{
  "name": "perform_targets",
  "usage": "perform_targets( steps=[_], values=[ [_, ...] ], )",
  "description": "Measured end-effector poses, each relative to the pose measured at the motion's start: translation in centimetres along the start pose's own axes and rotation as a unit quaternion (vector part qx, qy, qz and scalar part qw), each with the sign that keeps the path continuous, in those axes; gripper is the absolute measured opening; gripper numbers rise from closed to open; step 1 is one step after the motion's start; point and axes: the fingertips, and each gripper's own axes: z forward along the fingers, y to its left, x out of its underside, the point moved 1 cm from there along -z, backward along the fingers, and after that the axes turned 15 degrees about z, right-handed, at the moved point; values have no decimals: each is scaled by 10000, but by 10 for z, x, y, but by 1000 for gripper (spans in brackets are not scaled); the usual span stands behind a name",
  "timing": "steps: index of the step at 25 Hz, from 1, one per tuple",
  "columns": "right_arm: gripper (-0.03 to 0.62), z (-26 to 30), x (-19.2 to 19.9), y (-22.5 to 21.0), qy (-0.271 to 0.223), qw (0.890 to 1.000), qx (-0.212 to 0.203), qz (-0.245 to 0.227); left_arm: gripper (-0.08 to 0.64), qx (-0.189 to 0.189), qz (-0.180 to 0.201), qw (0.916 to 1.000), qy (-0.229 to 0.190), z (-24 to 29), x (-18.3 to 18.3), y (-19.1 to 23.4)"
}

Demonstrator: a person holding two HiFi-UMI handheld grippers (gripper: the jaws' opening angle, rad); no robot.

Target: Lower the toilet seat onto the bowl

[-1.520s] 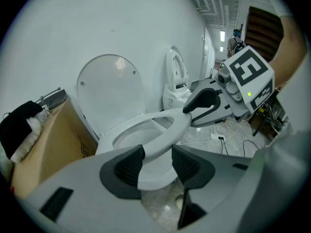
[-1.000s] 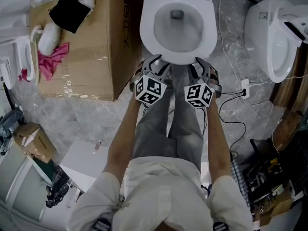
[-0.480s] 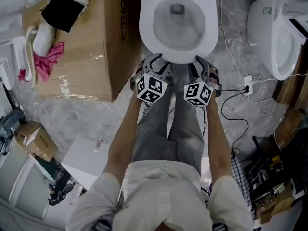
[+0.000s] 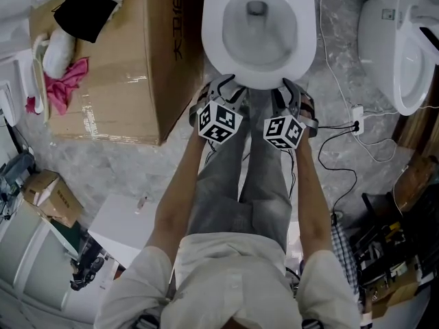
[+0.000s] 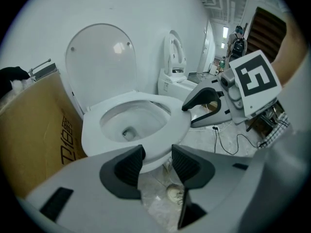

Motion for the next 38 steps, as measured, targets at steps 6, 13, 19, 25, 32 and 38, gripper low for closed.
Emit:
perform_targets(
  steps=[6, 13, 19, 25, 32, 38],
  values=[
    [184, 9, 9, 5, 69, 10000, 14, -39, 202, 59, -8, 10000, 51, 9, 9, -4],
    [187, 23, 21, 11, 180, 9998, 35, -81, 199, 117, -98, 9998, 107, 23, 20, -7],
    [192, 36, 31, 15, 250, 9996, 54, -143, 192, 135, -130, 9997, 153, 35, 30, -9],
    [195, 49, 40, 19, 304, 9993, 67, -186, 185, 131, -166, 9995, 216, 48, 40, -11],
    [198, 63, 51, 24, 373, 9989, 70, -277, 178, 166, -202, 9991, 322, 61, 51, -14],
    [200, 71, 56, 26, 434, 9984, 3, -350, 178, 208, -241, 9987, 389, 69, 56, -17]
  ],
)
